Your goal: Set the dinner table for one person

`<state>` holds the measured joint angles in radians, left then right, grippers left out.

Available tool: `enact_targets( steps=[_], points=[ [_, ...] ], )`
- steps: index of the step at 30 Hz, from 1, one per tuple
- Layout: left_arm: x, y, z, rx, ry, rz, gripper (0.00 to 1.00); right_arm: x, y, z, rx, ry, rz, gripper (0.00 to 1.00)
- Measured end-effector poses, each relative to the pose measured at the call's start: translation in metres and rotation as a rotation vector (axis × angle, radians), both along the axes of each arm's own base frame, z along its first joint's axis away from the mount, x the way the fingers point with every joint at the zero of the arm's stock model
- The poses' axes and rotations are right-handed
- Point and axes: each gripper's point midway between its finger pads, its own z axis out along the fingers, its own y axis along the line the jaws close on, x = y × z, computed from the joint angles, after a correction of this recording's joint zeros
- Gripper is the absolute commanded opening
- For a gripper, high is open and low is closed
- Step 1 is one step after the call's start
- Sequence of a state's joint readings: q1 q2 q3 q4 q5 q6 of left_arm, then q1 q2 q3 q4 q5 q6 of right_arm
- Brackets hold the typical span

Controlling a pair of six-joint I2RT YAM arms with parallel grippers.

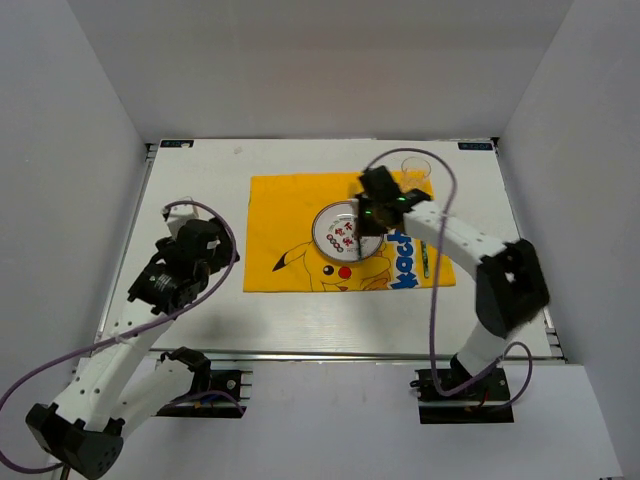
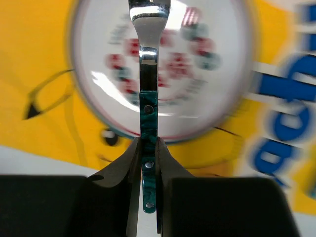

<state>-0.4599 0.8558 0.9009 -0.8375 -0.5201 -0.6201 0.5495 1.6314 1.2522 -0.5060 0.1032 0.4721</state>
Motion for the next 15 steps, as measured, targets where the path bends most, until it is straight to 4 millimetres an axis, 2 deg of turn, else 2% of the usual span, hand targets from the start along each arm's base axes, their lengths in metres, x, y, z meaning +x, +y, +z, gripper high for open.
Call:
enact_targets(
  steps=[2,5,9,12,15],
  points=[
    [-0.002,0.008,0.008,-0.003,-0.04,0.041,0.98,0.001,0.061,-0.002,0.032,0.009,0.053,0.0],
    [-0.004,0.015,0.01,0.009,-0.05,0.08,0.98,0.009,0.146,-0.005,0.093,0.005,0.095,0.0],
    [-0.001,0.015,0.001,0.031,-0.014,0.089,0.98,0.013,0.238,-0.018,0.151,0.001,0.098,0.0],
    [0.0,0.014,-0.003,0.04,0.005,0.087,0.98,0.008,0.264,-0.032,0.164,0.017,0.089,0.0],
    [0.0,0.014,-0.002,0.037,0.002,0.083,0.98,0.004,0.272,-0.051,0.148,0.041,0.06,0.0]
  ],
)
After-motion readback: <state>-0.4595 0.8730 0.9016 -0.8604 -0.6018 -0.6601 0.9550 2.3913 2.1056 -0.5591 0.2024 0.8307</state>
